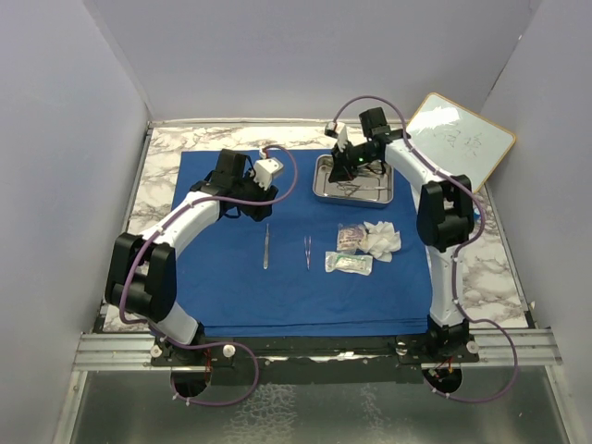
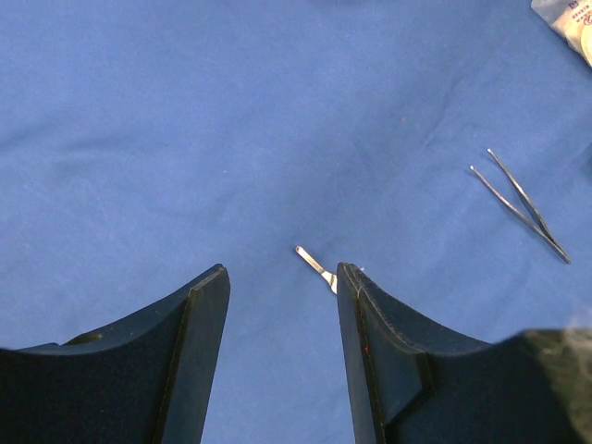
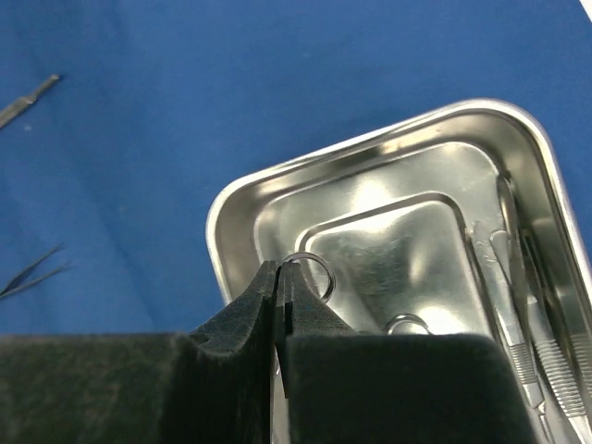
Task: Open and lay out the surgical kit
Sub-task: Pick up the medical item from the container, then place the medical item in the surgical kit.
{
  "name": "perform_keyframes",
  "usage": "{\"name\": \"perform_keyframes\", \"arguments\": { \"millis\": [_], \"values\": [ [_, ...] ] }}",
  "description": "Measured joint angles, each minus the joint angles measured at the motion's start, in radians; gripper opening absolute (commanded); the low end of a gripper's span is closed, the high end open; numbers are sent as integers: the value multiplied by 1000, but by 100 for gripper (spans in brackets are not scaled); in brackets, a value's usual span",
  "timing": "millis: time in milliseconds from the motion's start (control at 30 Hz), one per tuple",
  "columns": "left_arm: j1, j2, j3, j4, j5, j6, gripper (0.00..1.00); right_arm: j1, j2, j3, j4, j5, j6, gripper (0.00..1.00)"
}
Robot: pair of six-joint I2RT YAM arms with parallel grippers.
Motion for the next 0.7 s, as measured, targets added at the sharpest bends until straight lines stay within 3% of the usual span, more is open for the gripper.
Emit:
{"name": "perform_keyframes", "arguments": {
  "millis": [367,700],
  "values": [
    [0,105,141,39,74,-99,51,8,-187,-189,80,-72,-10,1],
    [6,150,170,90,98,-213,49,46,-288,-300,135,-72,-50,1]
  ]
}}
